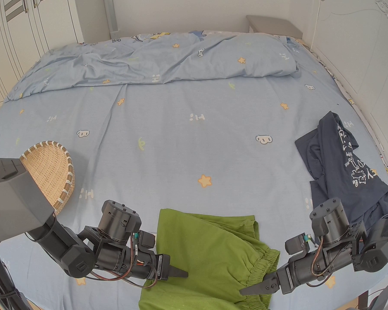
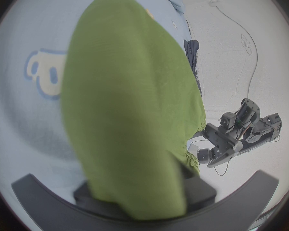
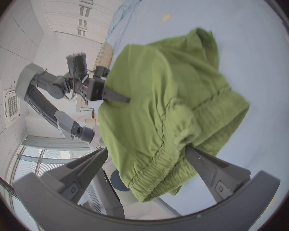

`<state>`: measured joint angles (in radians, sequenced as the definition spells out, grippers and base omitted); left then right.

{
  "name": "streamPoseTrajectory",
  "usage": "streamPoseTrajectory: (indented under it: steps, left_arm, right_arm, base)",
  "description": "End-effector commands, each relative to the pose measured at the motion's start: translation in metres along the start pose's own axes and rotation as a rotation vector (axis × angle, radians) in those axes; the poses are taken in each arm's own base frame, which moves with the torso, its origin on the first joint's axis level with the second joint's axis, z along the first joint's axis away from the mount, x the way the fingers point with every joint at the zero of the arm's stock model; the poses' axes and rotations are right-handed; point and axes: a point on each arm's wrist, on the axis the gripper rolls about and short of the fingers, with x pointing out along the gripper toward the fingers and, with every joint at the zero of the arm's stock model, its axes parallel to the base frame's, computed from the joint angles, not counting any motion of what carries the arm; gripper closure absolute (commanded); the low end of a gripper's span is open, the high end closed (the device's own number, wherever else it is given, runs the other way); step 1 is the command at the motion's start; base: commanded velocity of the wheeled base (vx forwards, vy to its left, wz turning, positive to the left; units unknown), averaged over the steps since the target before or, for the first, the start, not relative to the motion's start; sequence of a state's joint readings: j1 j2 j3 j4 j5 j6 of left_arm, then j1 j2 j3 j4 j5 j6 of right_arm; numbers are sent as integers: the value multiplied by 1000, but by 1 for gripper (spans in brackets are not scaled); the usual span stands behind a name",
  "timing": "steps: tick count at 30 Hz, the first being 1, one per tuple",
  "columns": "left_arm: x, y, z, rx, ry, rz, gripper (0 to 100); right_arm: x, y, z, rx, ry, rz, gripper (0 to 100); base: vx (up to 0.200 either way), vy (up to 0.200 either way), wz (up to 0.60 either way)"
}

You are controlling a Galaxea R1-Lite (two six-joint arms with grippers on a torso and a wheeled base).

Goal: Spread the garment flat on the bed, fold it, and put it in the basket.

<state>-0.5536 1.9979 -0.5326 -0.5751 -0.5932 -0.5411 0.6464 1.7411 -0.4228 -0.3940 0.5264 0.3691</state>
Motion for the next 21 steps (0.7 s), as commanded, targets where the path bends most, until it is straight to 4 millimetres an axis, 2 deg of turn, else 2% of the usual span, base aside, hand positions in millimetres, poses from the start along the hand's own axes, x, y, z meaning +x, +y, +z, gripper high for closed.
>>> streamPoseTrajectory:
  steps: [1,4,6,7,9,11,16,19,20,21]
  left_arm:
    - [-4,-3,3,1,-16,-12,100]
    - [-23,-21,14,26,-91,-50,100]
    - [-30,-27,18,37,-118,-63,100]
    - [-42,-35,27,50,-160,-72,100]
    - [-54,-43,35,61,-189,-75,100]
    - [-72,-55,52,71,-221,-67,100]
    - [-97,-60,80,118,-251,-19,100]
    - [-103,-58,86,135,-261,-5,100]
    - [-116,-54,94,169,-279,29,100]
    - [-117,-54,95,171,-279,32,100]
  right_arm:
    - [-21,7,23,-20,-131,17,0]
    - [-44,12,49,-16,-253,16,0]
    - [-54,12,60,-7,-287,6,0]
    - [-68,10,76,13,-327,-15,0]
    - [-80,9,90,22,-358,-33,0]
    - [-99,5,108,42,-417,-60,0]
    - [-121,-3,119,69,-482,-92,0]
    - [-123,-6,119,76,-489,-99,0]
    - [-126,-7,119,78,-501,-104,0]
    - [-126,-7,119,80,-501,-105,0]
  base:
    - [0,0,0]
    - [0,0,0]
    - [0,0,0]
    - [0,0,0]
    - [0,0,0]
    - [0,0,0]
    - [0,0,0]
    - [0,0,0]
    - [0,0,0]
    - [0,0,0]
